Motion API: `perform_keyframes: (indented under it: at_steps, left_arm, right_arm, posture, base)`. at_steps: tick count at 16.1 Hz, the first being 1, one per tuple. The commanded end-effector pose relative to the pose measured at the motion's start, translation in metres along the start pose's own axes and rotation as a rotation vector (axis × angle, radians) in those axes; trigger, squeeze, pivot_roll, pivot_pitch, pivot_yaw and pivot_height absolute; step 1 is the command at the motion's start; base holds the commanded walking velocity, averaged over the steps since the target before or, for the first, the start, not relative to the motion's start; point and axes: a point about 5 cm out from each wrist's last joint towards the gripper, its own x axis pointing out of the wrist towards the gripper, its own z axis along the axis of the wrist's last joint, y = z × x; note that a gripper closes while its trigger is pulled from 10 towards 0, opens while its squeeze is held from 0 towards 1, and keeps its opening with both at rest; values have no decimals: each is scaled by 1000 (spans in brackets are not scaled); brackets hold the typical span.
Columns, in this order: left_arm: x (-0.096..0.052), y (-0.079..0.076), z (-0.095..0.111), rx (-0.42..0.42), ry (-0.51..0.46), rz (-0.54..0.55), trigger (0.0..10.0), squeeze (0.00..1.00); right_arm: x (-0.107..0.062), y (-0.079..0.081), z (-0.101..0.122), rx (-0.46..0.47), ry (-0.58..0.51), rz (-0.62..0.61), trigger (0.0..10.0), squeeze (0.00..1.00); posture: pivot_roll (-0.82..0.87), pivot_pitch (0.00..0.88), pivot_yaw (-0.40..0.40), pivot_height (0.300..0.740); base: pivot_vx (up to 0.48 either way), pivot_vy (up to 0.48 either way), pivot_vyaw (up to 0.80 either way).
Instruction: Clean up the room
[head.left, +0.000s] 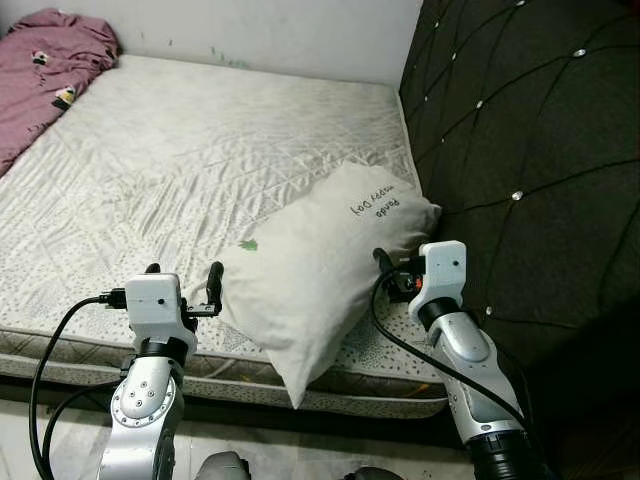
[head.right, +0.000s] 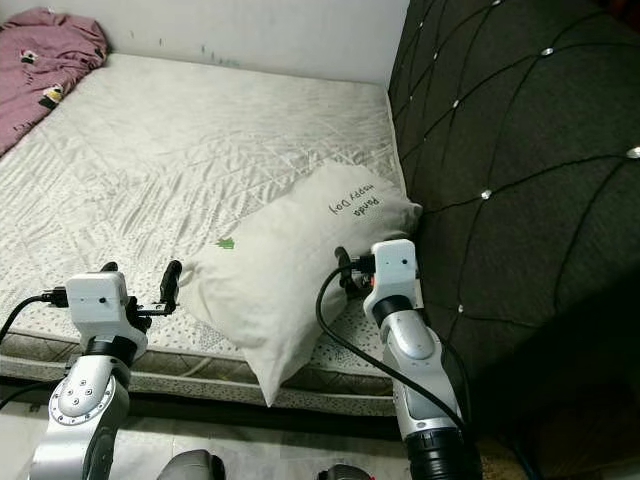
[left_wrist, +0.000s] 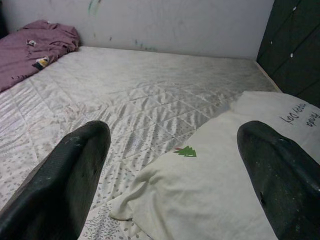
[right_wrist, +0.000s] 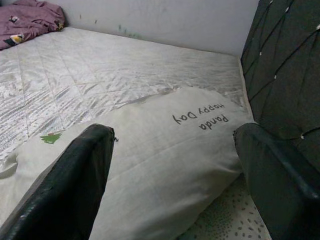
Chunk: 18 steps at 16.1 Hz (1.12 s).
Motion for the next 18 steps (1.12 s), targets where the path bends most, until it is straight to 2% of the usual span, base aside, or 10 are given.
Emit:
perform_keyframes:
  at_steps: [1,4,8,14,15,18]
  left_arm:
    - [1,-1,4,4,-13,-3,10000,0]
    - [1,-1,4,5,-11,-2,10000,0]
    - [1,-2,3,10,-9,-8,10000,0]
    - [0,-1,6,-15,-25,-23,10000,0]
    - [1,-1,6,-13,-26,-23,10000,0]
    - [2,-2,7,-10,-32,-41,10000,0]
  right_arm:
    - [0,-2,2,0,-3,-3,10000,0]
    - [0,0,2,0,-3,3,10000,0]
    - [0,0,2,-1,-3,9,10000,0]
    - [1,3,3,-10,-10,30,10000,0]
    - [2,4,4,-9,-13,32,10000,0]
    - [2,4,4,-8,-15,29,10000,0]
  posture:
    - [26,67,-70,740]
    - [28,65,-72,726]
    - [28,63,-73,676]
    - [29,68,-76,676]
    - [22,90,-70,676]
    - [24,86,-69,676]
  base:
    - [0,0,0]
    - [0,0,0]
    - [0,0,0]
    - [0,0,0]
    - [0,0,0]
    - [278,0,0]
